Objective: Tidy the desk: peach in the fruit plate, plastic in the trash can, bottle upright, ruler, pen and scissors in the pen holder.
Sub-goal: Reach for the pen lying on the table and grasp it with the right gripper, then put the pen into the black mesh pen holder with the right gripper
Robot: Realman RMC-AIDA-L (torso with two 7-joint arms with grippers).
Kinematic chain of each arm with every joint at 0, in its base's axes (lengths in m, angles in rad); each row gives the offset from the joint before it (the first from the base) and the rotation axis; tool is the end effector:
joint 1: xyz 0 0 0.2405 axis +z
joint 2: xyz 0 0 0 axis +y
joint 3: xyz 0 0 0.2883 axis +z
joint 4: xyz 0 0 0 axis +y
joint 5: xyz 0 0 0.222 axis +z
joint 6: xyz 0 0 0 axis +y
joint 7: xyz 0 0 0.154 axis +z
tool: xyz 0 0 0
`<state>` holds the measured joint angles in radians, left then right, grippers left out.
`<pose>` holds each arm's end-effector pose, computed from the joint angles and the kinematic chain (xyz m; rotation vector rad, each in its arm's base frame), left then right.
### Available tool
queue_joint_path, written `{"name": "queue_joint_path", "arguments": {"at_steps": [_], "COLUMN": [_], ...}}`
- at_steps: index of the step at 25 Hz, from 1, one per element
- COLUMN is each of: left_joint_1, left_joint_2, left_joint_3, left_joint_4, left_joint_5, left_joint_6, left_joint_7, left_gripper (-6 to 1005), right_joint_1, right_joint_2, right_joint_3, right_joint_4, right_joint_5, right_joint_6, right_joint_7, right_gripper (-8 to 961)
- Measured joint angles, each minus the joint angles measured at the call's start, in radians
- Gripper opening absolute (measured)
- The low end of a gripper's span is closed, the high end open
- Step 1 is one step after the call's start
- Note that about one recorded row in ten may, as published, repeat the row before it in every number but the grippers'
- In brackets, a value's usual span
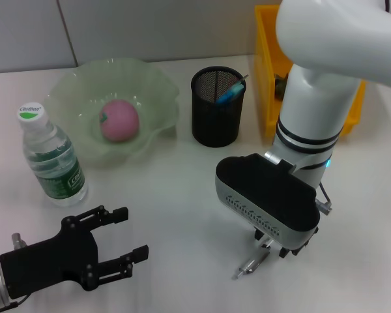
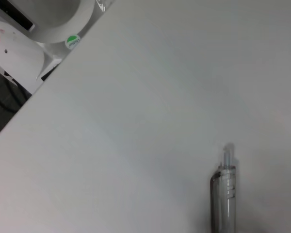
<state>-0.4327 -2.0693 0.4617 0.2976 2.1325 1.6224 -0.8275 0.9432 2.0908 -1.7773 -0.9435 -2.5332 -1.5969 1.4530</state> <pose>-0.3350 0.2755 -0.0698 -2.7045 -0.4296 -0.8387 0.1665 0.3694 -0.1101 2.4679 0.9104 0.9466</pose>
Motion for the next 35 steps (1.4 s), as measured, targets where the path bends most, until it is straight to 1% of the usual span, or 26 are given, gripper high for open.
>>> {"name": "queue_joint_path", "arguments": {"at_steps": [11,26,31,35], "left_joint_1": [-0.006,-0.008,-0.007,0.0], "left_joint_2": [0.001,0.001,0.001,0.003], "left_joint_3": [0.0,0.0,0.0,0.0], "left_joint_4": [0.003,0.014,0.014,0.015], "left_joint_5": [-0.01,-0.011,-0.013,-0.028], "left_joint_6": [0.001,0.015,0.017,0.023], "left_joint_7": [-0.006,-0.014,-0.014,-0.014], "left_gripper": [785,785,785,785], "right_joint_1": [-0.006,-0.009,-0.018,-0.02], "right_joint_2": [0.0,0.0,0.0,0.0], "right_joint_3": [-0.001,-0.017,-0.028,-0.022], "right_joint_4": [0.008,0.021,0.024,0.018], "right_joint_5": [0.0,0.004,0.008,0.009], "right_joint_6": [0.018,0.045,0.075,0.075], "right_joint_7": [0.0,0.001,0.001,0.0], "right_gripper": [390,390,242,202]}}
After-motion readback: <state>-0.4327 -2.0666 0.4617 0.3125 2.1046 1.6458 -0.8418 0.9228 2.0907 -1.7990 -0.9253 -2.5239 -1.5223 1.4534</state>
